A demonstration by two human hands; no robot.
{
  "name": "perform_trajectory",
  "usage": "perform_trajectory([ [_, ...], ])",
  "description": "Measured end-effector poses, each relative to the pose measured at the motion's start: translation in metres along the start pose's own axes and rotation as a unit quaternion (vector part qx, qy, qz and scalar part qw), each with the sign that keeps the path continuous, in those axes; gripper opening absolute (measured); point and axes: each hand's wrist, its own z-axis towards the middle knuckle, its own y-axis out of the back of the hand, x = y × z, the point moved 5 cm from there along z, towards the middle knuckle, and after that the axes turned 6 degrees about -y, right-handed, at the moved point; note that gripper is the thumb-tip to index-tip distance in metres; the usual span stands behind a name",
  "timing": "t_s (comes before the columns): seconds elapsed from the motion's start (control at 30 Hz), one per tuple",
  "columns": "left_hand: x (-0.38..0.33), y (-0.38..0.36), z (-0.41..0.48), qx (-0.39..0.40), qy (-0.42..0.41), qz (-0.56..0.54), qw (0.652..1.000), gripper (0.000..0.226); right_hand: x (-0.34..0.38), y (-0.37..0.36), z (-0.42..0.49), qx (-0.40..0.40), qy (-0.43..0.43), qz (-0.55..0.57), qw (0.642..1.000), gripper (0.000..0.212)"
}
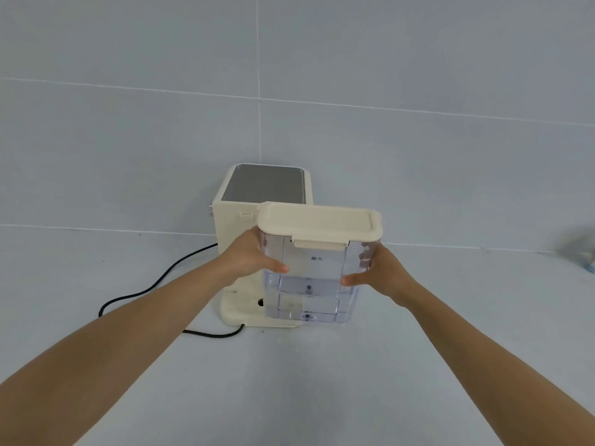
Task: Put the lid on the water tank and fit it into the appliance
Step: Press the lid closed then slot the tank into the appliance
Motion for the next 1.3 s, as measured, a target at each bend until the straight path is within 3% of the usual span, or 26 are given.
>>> perform_trajectory([
  [0.7, 0.037, 0.036, 0.006, -0.008, 0.048, -0.1, 0.994, 0.075, 0.018, -0.056, 0.028, 0.024, -0.024, 0.053, 0.998, 0.087],
  [1.3, 0.04, 0.039, 0.019, -0.014, 0.037, -0.127, 0.991, 0.068, 0.015, -0.063, 0.038, -0.028, -0.048, 0.043, 0.998, 0.07],
])
